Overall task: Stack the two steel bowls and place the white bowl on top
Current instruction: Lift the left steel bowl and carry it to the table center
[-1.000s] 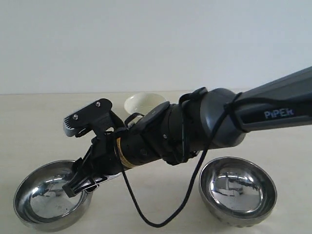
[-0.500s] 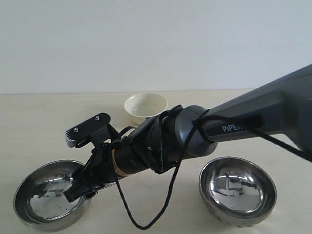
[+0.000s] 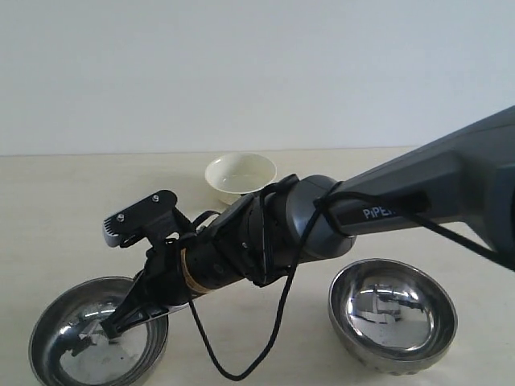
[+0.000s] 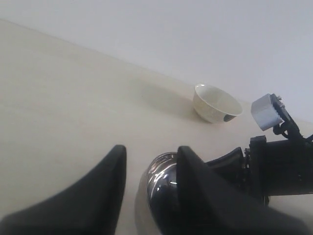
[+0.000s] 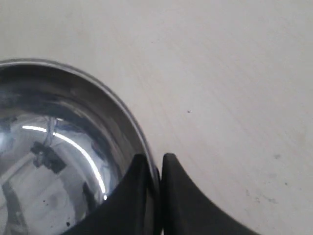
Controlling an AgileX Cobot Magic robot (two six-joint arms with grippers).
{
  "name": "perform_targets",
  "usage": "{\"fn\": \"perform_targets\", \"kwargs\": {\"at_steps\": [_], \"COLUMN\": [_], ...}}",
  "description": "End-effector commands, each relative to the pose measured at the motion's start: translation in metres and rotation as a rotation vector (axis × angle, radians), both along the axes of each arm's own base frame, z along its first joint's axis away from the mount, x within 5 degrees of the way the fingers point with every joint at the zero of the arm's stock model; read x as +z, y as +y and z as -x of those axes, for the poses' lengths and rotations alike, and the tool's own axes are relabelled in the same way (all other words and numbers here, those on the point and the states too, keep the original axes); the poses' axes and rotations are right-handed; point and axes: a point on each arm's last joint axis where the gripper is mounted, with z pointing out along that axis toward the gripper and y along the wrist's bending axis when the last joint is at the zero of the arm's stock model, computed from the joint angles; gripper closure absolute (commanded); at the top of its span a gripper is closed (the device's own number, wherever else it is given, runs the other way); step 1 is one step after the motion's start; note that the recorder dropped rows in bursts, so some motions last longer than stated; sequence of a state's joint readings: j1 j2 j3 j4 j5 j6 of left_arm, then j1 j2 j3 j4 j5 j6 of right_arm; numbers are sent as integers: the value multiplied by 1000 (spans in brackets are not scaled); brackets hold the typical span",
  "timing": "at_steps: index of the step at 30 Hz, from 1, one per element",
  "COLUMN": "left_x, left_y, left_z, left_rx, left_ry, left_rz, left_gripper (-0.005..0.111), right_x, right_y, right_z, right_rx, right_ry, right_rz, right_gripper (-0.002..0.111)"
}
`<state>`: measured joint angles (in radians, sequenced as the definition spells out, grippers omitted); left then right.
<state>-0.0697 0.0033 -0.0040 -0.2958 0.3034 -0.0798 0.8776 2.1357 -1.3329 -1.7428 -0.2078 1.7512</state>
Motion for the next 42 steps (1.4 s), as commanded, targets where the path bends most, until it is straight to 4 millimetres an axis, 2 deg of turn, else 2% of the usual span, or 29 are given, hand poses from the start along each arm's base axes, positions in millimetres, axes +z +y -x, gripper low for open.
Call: {"fn": "perform_targets", "kwargs": {"at_steps": [1,8,11,14,19,24,30,36,39,41,42], "left_x": [-1,-1,-1,-1,-1,-1,-1,-1,-1,-1,-1], "left_y": [0,0,0,0,0,0,0,0,0,0,0], "left_z": [0,0,0,0,0,0,0,0,0,0,0], "left_rx": [3,3,3,3,3,3,3,3,3,3,3], "left_ry": [0,0,0,0,0,0,0,0,0,0,0], "left_rz": [0,0,0,0,0,0,0,0,0,0,0], "left_gripper": [74,74,74,74,74,74,74,74,74,74,74], "right_x": [35,90,99,100,94,73,43,26,23,15,4], "right_y": [-2,-21,-35,-53,-79,-100,-126,-146,-144,-142,-142], "right_z": [-3,-17,-29,-46,-71,-83,-82,-80,-78,-78,-78], "right_rx": [-23,-199,-256,-318,-414,-481,-531,-587,-567,-564,-559], "right_ry": [-83,-270,-271,-256,-225,-207,-158,-137,-109,-83,-61], "right_rz": [-46,-85,-107,-113,-113,-51,41,106,95,98,113], "right_gripper": [108,108,108,108,108,108,108,108,108,108,108]}}
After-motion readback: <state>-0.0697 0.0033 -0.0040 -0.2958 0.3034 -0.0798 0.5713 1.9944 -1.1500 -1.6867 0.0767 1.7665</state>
